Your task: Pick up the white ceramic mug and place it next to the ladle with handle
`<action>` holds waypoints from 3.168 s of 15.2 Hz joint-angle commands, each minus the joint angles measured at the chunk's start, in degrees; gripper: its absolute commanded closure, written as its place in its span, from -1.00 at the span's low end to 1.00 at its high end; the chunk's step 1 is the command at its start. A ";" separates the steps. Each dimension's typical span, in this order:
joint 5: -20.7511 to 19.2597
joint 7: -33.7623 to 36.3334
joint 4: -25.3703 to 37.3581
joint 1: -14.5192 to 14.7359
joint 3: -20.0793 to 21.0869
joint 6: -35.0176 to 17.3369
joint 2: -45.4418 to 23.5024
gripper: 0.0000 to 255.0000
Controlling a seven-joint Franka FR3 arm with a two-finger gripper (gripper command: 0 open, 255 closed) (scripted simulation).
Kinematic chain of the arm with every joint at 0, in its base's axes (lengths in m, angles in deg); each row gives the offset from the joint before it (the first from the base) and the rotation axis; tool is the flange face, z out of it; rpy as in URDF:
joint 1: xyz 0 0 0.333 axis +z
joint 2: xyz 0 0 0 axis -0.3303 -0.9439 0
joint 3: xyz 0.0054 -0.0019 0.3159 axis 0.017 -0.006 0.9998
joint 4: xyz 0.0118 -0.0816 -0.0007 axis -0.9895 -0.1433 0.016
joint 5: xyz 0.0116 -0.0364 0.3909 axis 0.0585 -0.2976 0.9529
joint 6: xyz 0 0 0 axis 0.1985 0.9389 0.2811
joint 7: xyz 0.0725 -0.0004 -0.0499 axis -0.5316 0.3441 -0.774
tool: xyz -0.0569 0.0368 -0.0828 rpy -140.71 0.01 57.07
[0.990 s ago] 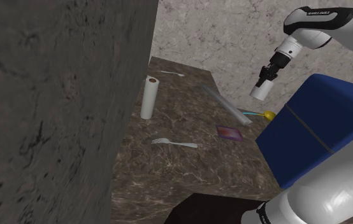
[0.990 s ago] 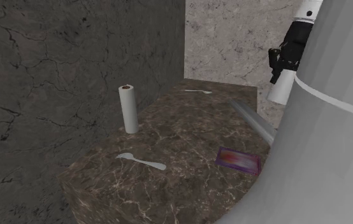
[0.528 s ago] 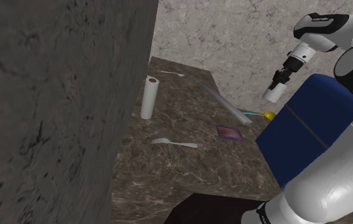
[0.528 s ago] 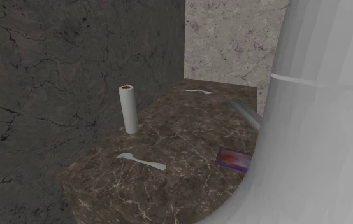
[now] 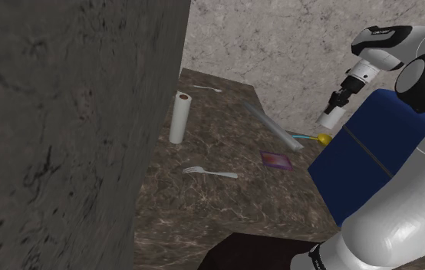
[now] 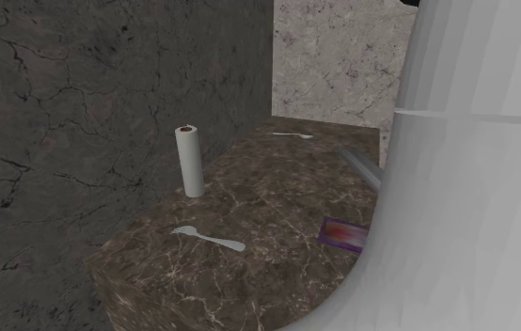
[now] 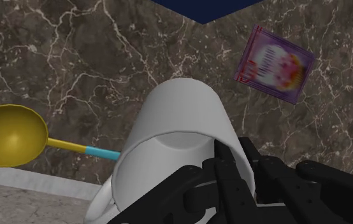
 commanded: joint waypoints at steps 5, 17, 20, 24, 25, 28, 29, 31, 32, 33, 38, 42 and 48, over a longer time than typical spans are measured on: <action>0.30 -0.94 -4.32 0.30 0.18 -4.50 -0.34 1.00; 1.97 -3.26 -11.09 0.36 0.72 -12.66 -2.48 1.00; 2.60 -3.95 -12.45 0.27 0.93 -14.58 -3.31 1.00; 3.57 -4.94 -14.07 0.08 1.26 -17.06 -4.58 1.00; 3.84 -5.20 -14.44 0.03 1.35 -17.67 -4.92 1.00; 4.52 -5.86 -15.37 -0.32 1.82 -19.32 -5.87 1.00; 4.49 -5.84 -15.38 -0.39 1.90 -19.33 -5.85 1.00; 4.43 -5.80 -15.38 -0.55 2.09 -19.35 -5.81 1.00; 4.39 -5.77 -15.38 -0.64 2.19 -19.36 -5.79 1.00; 4.36 -5.75 -15.39 -0.71 2.27 -19.37 -5.78 1.00; 3.48 -5.09 -16.35 -0.35 2.32 -19.30 -4.28 -1.00; 3.78 -5.37 -13.89 -1.26 2.39 -17.66 -5.37 -1.00; 2.85 -4.70 -9.19 -2.12 1.91 -12.62 -4.88 -1.00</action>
